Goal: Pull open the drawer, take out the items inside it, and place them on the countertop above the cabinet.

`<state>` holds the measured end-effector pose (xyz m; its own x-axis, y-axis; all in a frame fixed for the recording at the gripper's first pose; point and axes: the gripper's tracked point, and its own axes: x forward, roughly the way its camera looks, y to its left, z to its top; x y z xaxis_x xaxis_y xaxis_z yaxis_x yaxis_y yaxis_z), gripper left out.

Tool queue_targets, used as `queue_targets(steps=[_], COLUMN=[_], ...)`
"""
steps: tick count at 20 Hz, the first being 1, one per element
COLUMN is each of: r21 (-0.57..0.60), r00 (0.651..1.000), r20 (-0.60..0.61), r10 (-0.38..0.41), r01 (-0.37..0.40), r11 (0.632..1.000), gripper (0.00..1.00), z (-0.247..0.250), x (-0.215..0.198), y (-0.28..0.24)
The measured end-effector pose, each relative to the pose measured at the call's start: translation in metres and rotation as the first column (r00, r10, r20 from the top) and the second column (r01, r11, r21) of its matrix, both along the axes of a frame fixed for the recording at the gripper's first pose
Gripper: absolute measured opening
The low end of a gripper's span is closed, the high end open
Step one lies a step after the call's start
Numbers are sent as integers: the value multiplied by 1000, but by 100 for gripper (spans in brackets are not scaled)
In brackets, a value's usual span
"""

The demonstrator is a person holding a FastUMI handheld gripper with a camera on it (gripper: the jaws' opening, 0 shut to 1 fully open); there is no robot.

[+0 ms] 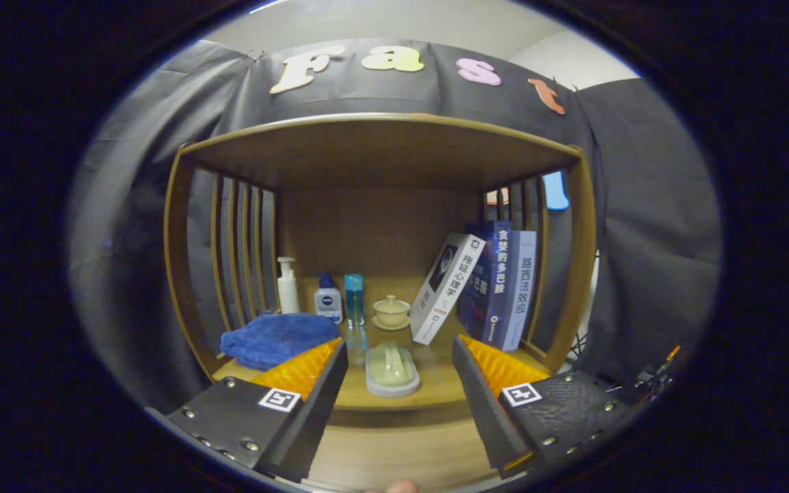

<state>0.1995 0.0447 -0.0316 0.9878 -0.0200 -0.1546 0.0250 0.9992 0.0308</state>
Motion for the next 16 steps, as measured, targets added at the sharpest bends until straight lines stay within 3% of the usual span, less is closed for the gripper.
queue_targets(steps=[4, 7, 16], r21=[14, 49, 95], r00=[999, 1000, 995], r20=[13, 29, -97], r10=[-30, -12, 22], r01=[30, 11, -13], r11=[999, 999, 995], gripper=[92, 91, 92], z=[-20, -39, -130], x=[-45, -72, -129], y=[5, 19, 38])
